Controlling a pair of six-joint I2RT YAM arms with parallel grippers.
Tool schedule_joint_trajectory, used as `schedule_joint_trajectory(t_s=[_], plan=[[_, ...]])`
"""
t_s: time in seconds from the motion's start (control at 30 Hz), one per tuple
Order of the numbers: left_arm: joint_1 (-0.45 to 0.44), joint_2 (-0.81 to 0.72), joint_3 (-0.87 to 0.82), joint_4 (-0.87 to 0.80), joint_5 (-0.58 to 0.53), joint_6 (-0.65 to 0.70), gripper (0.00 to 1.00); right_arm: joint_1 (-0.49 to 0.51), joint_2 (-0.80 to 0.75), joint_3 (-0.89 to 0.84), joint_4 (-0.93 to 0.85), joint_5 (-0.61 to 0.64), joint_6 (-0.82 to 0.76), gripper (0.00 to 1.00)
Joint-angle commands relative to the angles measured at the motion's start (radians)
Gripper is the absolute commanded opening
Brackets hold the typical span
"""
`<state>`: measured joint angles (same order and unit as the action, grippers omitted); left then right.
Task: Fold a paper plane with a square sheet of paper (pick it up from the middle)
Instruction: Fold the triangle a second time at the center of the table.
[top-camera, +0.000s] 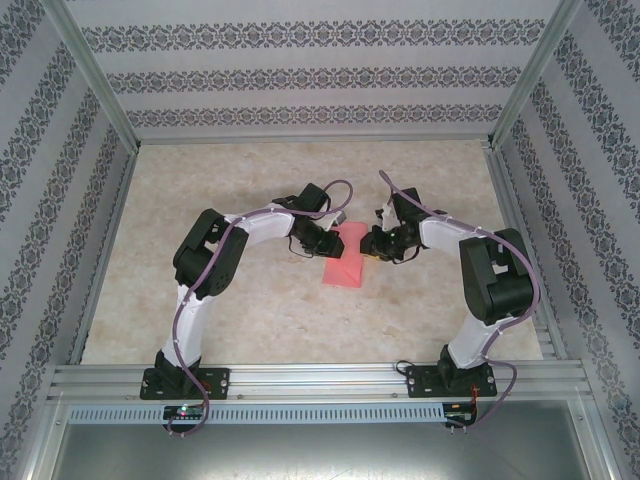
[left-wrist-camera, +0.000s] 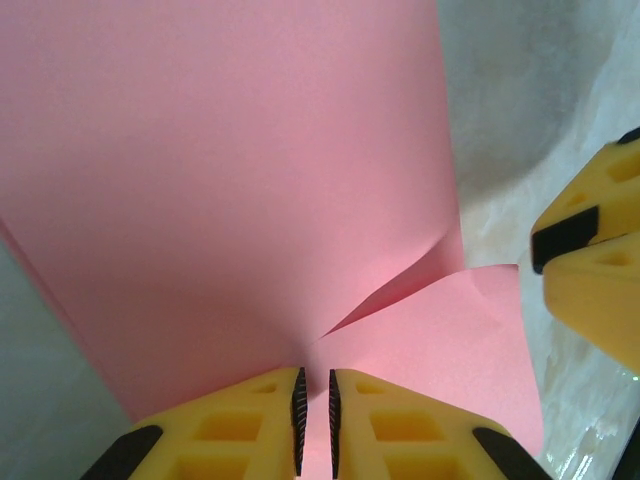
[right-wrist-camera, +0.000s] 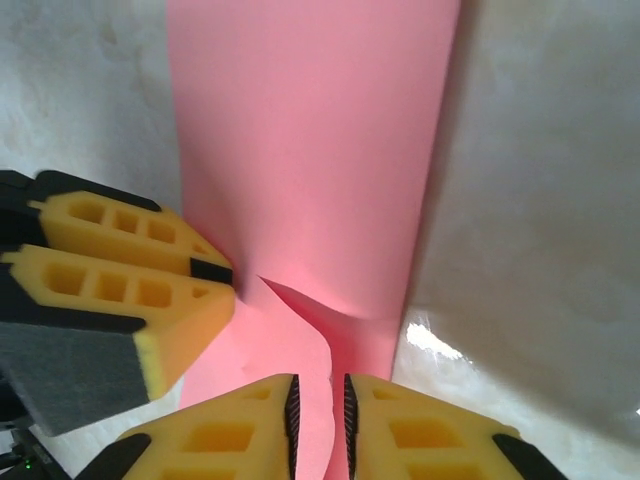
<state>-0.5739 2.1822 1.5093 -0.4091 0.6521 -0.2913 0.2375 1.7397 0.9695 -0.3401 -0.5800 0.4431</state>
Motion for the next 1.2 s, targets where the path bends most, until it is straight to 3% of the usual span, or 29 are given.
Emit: schedule_joint_trajectory(t_s=[0.0, 0.23, 0.47, 0.87, 1.17], plan=[[0.007, 0.045, -0.004, -0.03, -0.003, 0.023, 0.19, -0.007, 0.029, 0.04, -0.048, 0.033, -0.04, 0.25], [0.007, 0.042, -0.011, -0.022, -0.001, 0.019, 0.19, -0.001, 0.05, 0.049, -0.069, 0.026, -0.057, 0.3], [0.005, 0.044, -0.008, -0.026, 0.0, 0.024, 0.19, 0.018, 0.064, 0.048, -0.044, -0.037, -0.055, 0.28], [0.008, 0.023, 0.004, -0.015, 0.048, 0.004, 0.2, 0.016, 0.081, 0.041, -0.045, -0.031, -0.068, 0.08], [0.016, -0.023, 0.04, -0.011, 0.1, -0.026, 0.2, 0.019, 0.116, 0.054, -0.07, 0.029, -0.101, 0.04]])
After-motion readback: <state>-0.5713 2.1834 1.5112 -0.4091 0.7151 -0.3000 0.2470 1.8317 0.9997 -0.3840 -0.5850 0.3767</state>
